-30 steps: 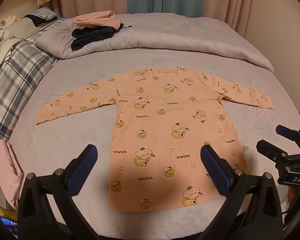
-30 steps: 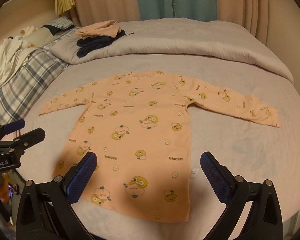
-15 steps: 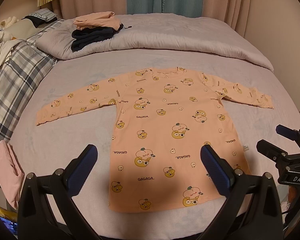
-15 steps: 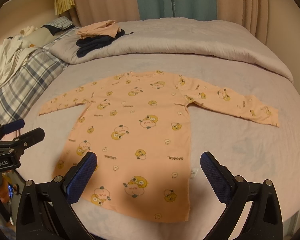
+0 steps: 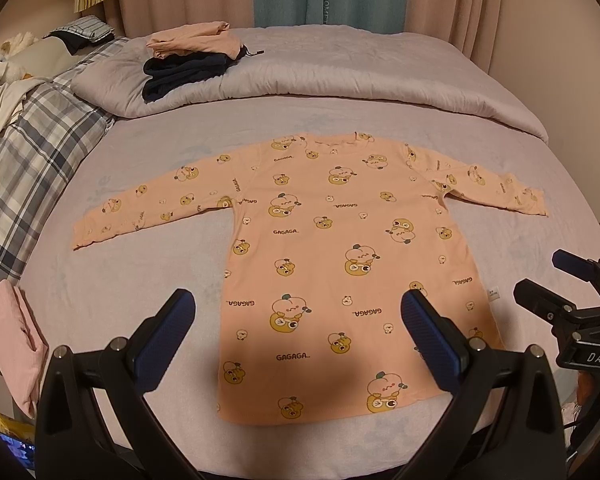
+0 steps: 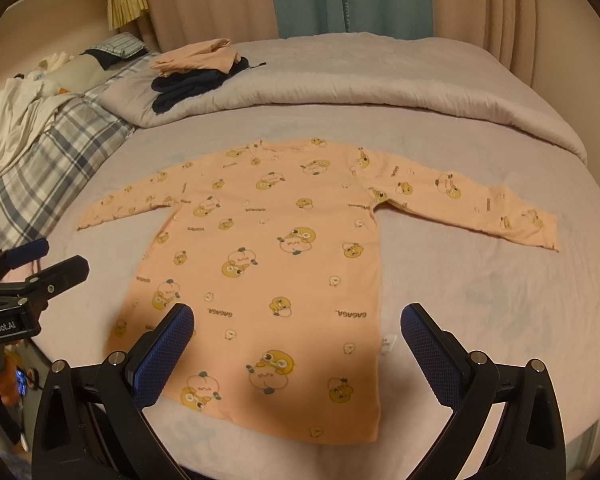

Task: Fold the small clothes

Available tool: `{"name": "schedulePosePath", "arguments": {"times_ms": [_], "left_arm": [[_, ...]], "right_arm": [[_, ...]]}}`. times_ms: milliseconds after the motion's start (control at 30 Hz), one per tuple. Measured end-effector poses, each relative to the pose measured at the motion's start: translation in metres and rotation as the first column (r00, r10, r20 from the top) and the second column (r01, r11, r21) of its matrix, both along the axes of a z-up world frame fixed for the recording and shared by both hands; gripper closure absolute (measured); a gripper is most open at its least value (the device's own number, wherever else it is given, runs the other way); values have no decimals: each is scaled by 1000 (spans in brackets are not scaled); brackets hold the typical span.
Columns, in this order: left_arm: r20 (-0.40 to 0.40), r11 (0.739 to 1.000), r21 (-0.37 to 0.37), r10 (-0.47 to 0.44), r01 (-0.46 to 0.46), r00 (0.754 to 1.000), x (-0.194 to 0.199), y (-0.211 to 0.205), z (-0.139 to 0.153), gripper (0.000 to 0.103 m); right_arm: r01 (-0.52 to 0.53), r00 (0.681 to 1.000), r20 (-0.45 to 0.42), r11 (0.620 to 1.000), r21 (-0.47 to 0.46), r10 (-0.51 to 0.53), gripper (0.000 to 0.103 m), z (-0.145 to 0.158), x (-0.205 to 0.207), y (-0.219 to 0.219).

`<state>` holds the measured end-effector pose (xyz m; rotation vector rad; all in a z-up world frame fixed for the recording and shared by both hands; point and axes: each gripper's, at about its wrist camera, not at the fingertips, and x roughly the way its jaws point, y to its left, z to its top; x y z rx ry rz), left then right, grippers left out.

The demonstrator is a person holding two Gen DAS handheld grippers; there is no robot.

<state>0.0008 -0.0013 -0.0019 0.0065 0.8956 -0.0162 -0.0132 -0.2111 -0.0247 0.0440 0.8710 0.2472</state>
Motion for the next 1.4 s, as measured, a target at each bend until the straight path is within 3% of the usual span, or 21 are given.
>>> {"name": "schedulePosePath", "arguments": {"times_ms": [967, 1100, 1200, 1267, 1333, 1400], "left_arm": [[-30, 1000, -6, -3, 3, 1000, 11, 0, -12, 0], [-59, 996, -92, 4, -10, 998, 19, 8, -21, 0], [-102, 977, -213, -16, -6, 995, 28, 15, -32, 0], [-133, 948, -318, -39, -6, 990, 35, 18, -40, 0], [-151, 907, -420, -55, -14, 987, 41, 22, -48, 0], [-153, 879, -476, -48, -31, 987, 48, 22, -54, 0]], "right_arm": [[22, 999, -34, 999, 41, -21, 1, -12, 7, -13], [20, 999, -32, 992, 122, -16, 1, -17, 12, -26], [64, 997, -53, 971, 230, -53, 1, -28, 20, -50], [138, 989, -96, 938, 319, -113, 1, -42, 28, -77], [227, 973, -135, 881, 415, -187, 1, -58, 34, -110], [310, 951, -158, 826, 471, -267, 1, -70, 36, -142]]}}
